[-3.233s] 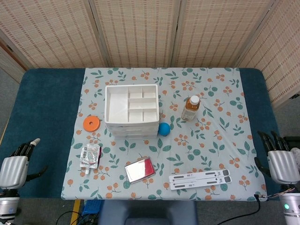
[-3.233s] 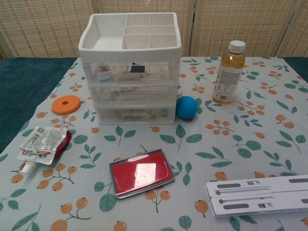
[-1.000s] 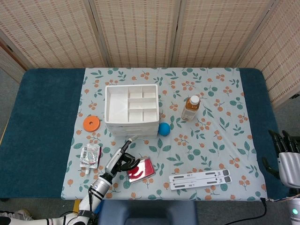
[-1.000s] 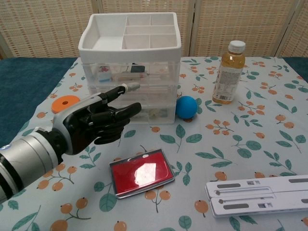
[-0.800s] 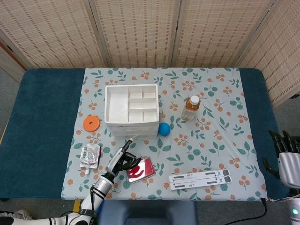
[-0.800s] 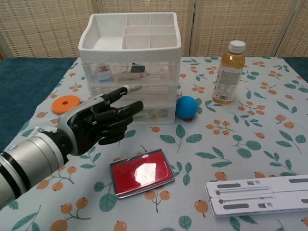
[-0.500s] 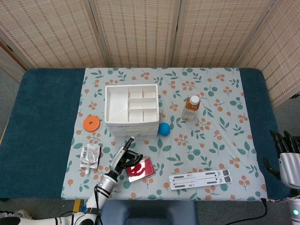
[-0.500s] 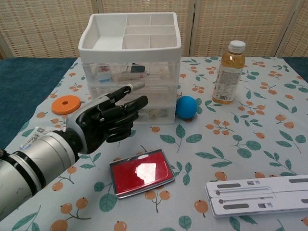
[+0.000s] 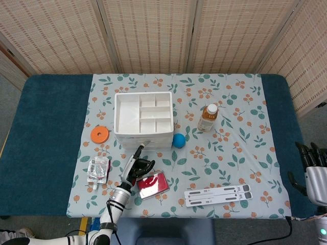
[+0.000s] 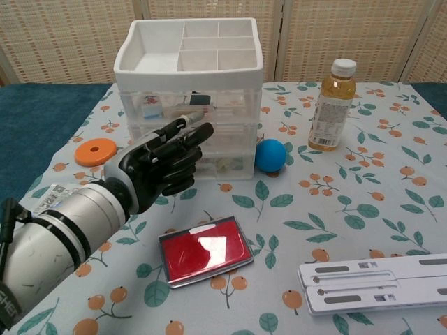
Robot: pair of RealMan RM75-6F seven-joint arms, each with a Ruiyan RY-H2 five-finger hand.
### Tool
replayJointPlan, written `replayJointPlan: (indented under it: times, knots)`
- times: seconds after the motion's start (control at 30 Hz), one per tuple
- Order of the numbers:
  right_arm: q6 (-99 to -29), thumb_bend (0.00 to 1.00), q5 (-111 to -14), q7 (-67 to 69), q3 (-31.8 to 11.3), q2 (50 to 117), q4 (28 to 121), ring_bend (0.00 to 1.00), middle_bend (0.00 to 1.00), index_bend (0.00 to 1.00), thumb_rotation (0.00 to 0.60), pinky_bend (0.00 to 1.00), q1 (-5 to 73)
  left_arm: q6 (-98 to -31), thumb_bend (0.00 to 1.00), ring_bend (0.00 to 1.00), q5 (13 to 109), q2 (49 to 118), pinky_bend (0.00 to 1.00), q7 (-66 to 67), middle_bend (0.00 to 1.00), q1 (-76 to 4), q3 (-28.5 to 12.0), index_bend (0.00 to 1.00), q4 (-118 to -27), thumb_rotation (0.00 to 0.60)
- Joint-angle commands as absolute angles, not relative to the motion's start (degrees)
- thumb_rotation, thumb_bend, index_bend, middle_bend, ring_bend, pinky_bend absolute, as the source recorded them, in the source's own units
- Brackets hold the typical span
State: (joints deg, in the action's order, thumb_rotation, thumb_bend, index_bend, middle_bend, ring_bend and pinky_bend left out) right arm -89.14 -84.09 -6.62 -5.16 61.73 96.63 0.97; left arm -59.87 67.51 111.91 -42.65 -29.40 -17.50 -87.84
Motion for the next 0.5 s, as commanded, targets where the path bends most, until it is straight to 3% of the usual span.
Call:
replayJointPlan:
  times: [0.03,0.5]
  knots:
    - [-89.06,0.36,-84.03,-6.66,-5.13,61.71,96.69,0.06,0.13,0.03,0.600,0.11,0.97,-59.55,0.32,1.00,67.29,112.17,1.00,-42.98,0.95,-29.47,-18.02,0.10,-87.86,0.600]
    - [-89.02,0.36,-83.67,-7.00,-5.07,61.62,96.99,0.06,0.13,0.03,0.600,0.11,0.71,-57.69,0.32,1.00,64.73,114.13,1.00,-43.33,0.95,-29.88,-20.64,0.12,-87.18,0.600]
